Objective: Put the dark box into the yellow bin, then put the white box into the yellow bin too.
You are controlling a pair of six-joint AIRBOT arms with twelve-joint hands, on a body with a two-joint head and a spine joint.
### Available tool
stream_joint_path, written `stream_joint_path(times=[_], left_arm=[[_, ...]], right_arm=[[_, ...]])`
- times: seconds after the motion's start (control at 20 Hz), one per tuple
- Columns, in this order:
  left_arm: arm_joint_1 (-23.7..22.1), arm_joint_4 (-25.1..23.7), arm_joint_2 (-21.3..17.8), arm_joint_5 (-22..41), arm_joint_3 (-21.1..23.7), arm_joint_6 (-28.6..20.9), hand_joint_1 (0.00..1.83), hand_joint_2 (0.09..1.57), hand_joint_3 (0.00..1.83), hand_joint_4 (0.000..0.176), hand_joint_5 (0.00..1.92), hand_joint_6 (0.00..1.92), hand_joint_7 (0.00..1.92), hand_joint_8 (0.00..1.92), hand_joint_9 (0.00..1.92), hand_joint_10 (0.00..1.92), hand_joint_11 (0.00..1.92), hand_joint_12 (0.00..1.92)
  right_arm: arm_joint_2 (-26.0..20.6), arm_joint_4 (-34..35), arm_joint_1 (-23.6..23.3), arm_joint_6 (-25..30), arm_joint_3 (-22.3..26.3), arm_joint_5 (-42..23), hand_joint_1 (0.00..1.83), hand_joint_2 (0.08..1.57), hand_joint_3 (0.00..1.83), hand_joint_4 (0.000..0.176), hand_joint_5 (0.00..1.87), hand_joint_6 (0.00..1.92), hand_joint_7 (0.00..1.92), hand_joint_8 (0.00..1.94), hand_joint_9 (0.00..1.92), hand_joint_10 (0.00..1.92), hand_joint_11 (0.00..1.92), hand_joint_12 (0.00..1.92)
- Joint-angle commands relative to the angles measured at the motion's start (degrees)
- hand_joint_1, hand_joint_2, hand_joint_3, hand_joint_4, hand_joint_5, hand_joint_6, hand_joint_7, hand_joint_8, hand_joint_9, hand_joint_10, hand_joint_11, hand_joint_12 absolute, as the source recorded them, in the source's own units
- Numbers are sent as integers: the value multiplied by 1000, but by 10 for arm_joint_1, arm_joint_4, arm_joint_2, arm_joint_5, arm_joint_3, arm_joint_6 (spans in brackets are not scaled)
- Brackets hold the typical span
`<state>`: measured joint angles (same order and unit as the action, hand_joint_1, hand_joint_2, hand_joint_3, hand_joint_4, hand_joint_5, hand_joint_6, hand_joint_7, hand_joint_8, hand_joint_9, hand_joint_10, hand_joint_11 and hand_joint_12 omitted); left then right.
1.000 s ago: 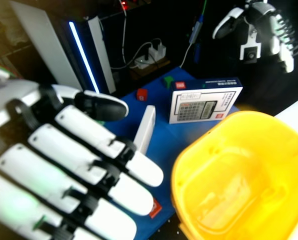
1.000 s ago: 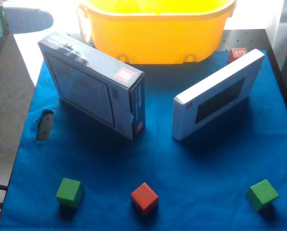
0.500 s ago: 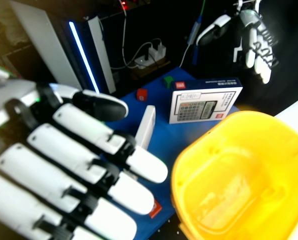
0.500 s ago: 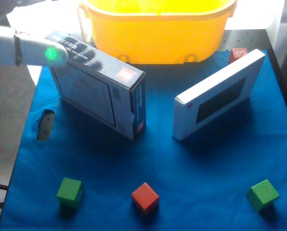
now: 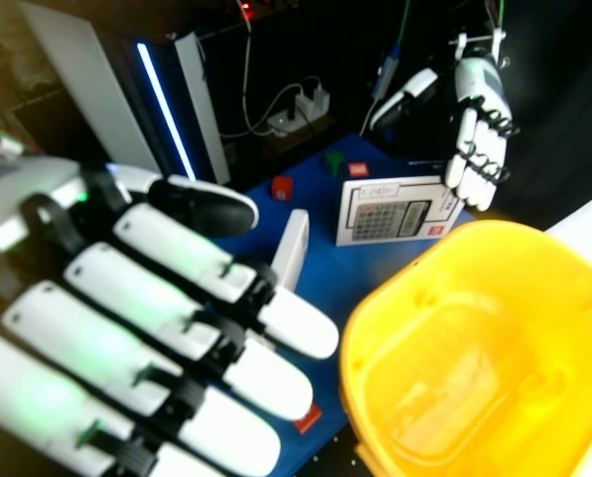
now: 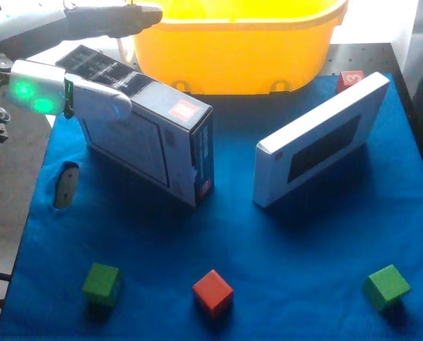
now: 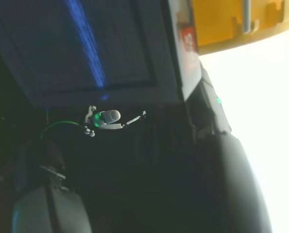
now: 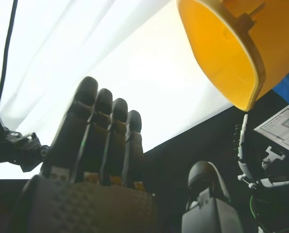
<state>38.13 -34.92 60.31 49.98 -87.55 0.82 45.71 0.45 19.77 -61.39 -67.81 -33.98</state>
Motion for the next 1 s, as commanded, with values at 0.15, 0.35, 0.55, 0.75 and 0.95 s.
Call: stream_joint_path(times=[0.15,0.35,0.55,0.75,0.95], left_arm=[[-9,25,11,37,-6,-6,858,931,1,0,345,2,398,5,398,15,302,183],[-11,11,21,27,-13,-10,1288,871,2,0,679,5,724,0,678,3,394,352],[-18,-4,30,9,-21,-13,1407,974,4,0,1267,114,1203,435,1126,681,868,829],[-18,-6,31,2,-23,-13,1301,1030,1,0,1384,16,1115,1004,1063,988,877,1408],[-19,1,30,8,-24,-13,1297,1042,0,0,1374,5,1086,1062,992,1053,802,1515]], right_arm=[[-1,7,-11,0,-1,-68,62,1090,0,0,439,4,520,4,525,3,555,10],[-1,7,-11,0,-1,-68,25,1115,7,0,428,1,490,1,496,1,538,3],[0,7,-11,0,0,-68,13,1123,5,0,417,1,492,1,505,4,545,7],[0,7,-11,0,0,-68,0,1125,2,0,417,1,497,2,507,3,539,5],[0,7,-11,0,0,-68,5,1129,3,0,417,2,495,4,508,5,537,4]])
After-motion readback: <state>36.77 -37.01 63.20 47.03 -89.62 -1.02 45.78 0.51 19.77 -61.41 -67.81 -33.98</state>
